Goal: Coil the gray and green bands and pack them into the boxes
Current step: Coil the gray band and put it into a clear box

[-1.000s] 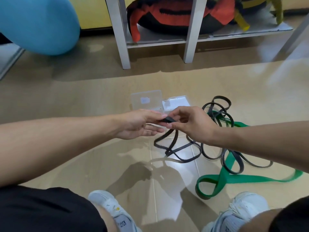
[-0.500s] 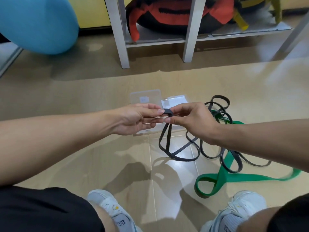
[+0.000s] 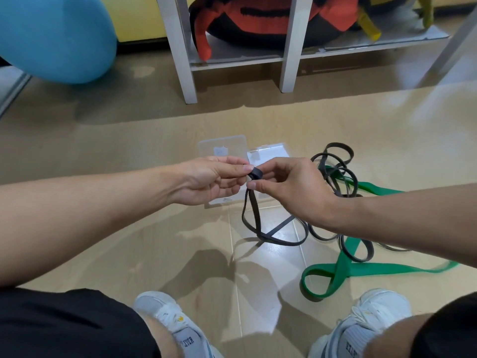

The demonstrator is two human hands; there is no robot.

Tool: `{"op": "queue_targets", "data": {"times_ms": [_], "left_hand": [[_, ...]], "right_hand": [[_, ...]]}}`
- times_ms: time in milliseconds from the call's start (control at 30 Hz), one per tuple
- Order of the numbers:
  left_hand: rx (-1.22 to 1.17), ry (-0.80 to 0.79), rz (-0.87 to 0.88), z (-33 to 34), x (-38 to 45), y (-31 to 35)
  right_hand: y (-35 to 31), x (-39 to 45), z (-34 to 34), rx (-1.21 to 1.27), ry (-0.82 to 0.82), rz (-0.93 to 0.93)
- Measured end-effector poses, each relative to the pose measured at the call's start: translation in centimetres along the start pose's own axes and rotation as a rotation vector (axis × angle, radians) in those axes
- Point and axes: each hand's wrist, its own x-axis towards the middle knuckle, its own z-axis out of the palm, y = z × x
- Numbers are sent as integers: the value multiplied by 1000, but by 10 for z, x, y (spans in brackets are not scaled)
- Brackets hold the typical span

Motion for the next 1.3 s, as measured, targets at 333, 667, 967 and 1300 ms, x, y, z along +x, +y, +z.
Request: {"op": "queue_targets", "data": {"times_ms": [333, 667, 967, 1300], "left_hand": [[7, 59, 5, 3, 0, 1], [149, 25, 10, 11, -3, -2], [149, 94, 21, 15, 0, -5], [169, -44, -82, 8, 1, -4]], "right_hand": [[-2, 1, -2, 3, 102, -112], [-4, 3, -7, -181, 117, -223], [1, 5, -6, -174, 102, -205], [-6, 5, -12, -178, 89, -153]]}}
